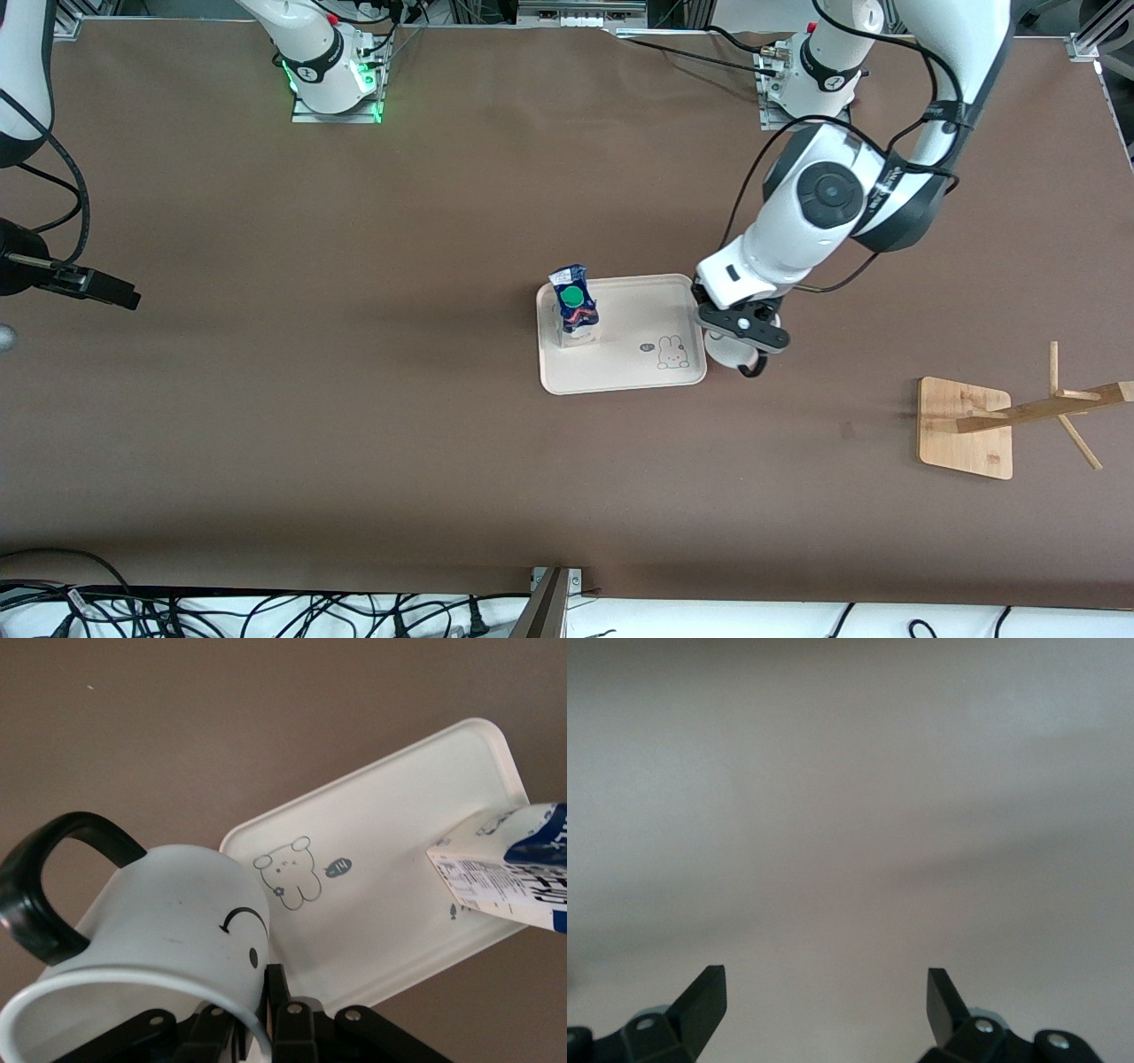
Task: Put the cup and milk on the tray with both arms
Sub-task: 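Carry the mug with the left gripper over the tray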
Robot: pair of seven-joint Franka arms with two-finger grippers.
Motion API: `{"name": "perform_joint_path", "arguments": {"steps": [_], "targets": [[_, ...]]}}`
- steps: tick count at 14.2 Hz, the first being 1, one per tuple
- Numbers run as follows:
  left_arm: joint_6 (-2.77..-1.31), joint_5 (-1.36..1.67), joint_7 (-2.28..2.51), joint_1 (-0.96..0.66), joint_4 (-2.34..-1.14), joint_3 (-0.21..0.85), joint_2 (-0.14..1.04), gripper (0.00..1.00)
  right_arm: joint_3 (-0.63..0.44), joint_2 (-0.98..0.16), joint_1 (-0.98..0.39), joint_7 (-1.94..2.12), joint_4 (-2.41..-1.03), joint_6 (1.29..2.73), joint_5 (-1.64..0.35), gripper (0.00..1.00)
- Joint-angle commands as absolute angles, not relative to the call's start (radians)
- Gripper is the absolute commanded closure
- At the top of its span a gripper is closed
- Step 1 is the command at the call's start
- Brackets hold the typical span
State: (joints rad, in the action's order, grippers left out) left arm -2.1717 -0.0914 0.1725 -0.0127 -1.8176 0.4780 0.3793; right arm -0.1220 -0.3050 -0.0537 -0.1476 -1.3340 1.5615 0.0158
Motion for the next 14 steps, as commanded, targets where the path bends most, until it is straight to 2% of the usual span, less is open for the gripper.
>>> {"name": "perform_joint_path", "arguments": {"steps": [1, 4, 9, 14], "targets": [[-2.051, -0.071, 0.164, -0.052, -1.711, 0.486, 0.465, 1.0, -0.115, -0.301, -0.052, -0.161, -1.324, 1.534, -0.002, 0.0], [-1.982, -0.049, 0.172, -0.074, -1.655, 0.486, 0.518, 1.0, -0.109, -0.301, -0.058, -0.158, -1.324, 1.531, -0.002, 0.0], [-1.98, 0.103, 0.231, -0.077, -1.599, 0.46, 0.578, 1.0, -0.107, -0.227, -0.051, -0.157, -1.328, 1.508, 0.032, 0.0], [-1.879, 0.095, 0.328, -0.139, -1.513, 0.411, 0.652, 1.0, -0.106, -0.195, -0.051, -0.163, -1.344, 1.414, 0.023, 0.0]]}}
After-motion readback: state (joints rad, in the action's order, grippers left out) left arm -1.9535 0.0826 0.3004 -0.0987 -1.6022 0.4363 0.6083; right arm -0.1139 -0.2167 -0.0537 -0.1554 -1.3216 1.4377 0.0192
